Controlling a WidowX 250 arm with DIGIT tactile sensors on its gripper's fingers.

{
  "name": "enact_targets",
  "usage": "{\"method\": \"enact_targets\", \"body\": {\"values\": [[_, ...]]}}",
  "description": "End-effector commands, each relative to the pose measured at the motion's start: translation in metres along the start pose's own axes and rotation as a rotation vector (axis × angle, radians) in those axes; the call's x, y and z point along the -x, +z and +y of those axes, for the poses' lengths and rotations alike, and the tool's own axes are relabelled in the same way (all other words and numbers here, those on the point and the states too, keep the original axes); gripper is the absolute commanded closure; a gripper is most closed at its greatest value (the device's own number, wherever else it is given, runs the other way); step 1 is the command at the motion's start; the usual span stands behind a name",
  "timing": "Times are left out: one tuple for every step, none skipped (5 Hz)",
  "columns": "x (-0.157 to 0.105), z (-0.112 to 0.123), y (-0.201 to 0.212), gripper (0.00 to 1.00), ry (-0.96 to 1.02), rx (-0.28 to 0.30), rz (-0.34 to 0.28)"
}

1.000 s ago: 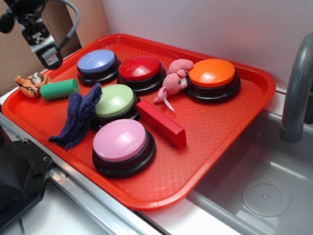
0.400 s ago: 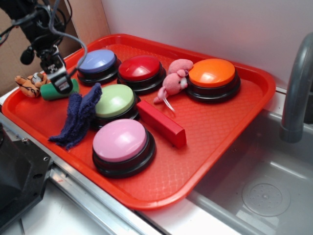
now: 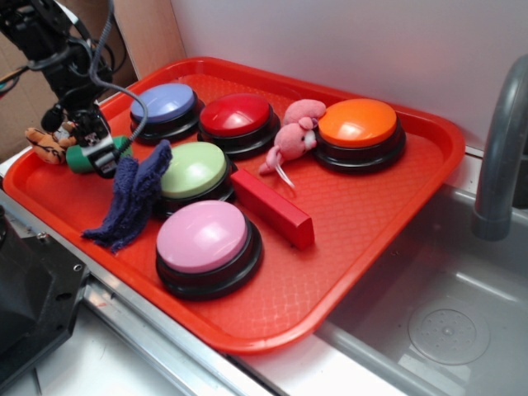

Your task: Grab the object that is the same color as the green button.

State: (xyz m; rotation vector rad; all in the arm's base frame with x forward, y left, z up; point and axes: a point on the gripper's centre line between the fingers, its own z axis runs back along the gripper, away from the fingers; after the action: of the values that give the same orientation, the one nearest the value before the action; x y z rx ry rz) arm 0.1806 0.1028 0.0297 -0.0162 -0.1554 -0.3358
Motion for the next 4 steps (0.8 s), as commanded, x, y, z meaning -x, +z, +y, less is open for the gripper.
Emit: {"method": "enact_targets", "body": {"values": [[-0.006, -0.001, -0.007, 0.07, 0.006, -0.027, 0.005], [-0.008, -0.003, -0.011, 1.00, 0.031, -0.054, 0.027], [-0.010, -0.005, -0.010, 1.00, 0.050, -0.064, 0.035], [-0.014, -0.011, 0.007, 1.00, 0.088, -0.099, 0.039]]}}
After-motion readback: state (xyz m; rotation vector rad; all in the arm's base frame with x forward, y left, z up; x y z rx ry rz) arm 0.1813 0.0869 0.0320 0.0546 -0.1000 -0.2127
